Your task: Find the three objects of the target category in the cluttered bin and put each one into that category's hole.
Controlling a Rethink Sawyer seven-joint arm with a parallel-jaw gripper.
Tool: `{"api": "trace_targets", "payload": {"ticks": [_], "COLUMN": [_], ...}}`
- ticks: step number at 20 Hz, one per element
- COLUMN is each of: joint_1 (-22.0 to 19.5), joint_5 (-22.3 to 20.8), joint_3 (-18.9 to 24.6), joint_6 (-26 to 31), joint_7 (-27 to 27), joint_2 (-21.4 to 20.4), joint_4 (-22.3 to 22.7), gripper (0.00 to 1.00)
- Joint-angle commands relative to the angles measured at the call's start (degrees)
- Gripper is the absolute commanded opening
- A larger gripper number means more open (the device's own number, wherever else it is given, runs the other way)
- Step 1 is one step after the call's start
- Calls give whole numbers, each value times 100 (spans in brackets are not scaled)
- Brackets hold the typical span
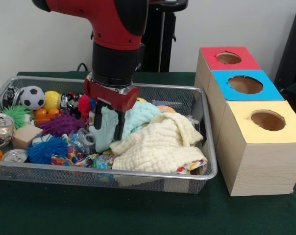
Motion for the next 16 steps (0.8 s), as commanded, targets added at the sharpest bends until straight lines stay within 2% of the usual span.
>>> {"api": "trace_targets", "payload": {"ticks": [1, 5, 16], "joint_1": [184, 243, 332], "joint_5": [-457, -534, -624], "joint_3": [-297, -413, -727], "joint_6": [172, -174, -361], "joint_7": [121, 284, 290], "joint_2": [298, 459, 587], "joint_4": [-9, 75, -41], "gripper": [100, 100, 100]}}
